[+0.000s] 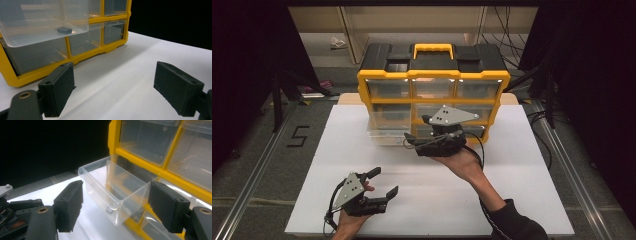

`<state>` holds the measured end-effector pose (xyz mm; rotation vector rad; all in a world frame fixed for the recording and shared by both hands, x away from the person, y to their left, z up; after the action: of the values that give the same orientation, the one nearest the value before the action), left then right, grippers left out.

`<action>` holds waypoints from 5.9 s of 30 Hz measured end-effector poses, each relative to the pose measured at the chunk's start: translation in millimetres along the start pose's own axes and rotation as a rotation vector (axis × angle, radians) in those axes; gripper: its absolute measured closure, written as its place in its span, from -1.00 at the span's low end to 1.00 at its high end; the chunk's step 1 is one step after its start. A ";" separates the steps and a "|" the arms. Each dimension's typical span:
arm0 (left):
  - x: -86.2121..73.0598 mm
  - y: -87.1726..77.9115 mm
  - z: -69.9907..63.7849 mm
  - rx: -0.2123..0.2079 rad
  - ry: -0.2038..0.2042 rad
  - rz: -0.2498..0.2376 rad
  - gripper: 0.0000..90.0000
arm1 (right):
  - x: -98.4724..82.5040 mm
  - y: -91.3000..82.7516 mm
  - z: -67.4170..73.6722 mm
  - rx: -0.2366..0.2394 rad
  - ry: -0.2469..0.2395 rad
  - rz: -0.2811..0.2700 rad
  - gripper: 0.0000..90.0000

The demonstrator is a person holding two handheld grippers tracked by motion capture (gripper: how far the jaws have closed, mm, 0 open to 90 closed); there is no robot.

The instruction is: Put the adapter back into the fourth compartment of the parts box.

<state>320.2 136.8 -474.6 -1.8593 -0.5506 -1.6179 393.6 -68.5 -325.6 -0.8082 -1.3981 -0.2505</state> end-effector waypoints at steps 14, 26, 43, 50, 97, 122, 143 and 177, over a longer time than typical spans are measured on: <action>0.1 -0.2 0.0 -0.001 0.000 -0.001 -0.63 | -9.1 -7.6 -4.1 -0.003 0.016 0.000 -0.37; 0.2 -0.2 -0.1 -0.001 0.001 -0.002 -0.64 | -15.5 -12.2 -6.3 -0.004 0.028 -0.003 -0.41; 0.4 -0.4 -0.2 -0.006 -0.003 -0.002 -0.64 | -21.3 -17.2 -2.7 0.012 0.031 -0.012 -0.50; 0.6 -0.4 -0.5 -0.006 -0.004 -0.003 -0.64 | -23.9 -19.8 -2.7 0.012 0.037 -0.019 -0.50; 1.2 0.0 -0.7 -0.015 -0.005 -0.003 -0.64 | -69.0 -35.1 -5.1 0.006 0.082 -0.050 -0.52; 0.4 -1.8 -1.5 -0.015 0.000 0.002 -0.64 | -98.8 -50.0 -9.2 -0.015 0.107 -0.061 -0.52; 0.0 -1.7 -2.5 -0.021 -0.001 0.007 -0.64 | -120.6 -65.6 -13.1 -0.042 0.123 -0.074 -0.52; -1.2 -0.6 -3.7 -0.040 0.000 0.026 -0.65 | -145.6 -79.8 -10.4 -0.061 0.150 -0.092 -0.59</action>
<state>316.9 134.8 -475.5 -1.8879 -0.4960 -1.6230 324.8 -175.3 -433.0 -0.7606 -1.2922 -0.4182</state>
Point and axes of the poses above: each handheld gripper's, and its own axes: y roughly forward along the jaws, x roughly out of its top, z roughly to its left, the point moved 4 cm from there along y, roughly forward along the jaws, and after that the axes turned 1 degree about -z, right-handed, at the moved point
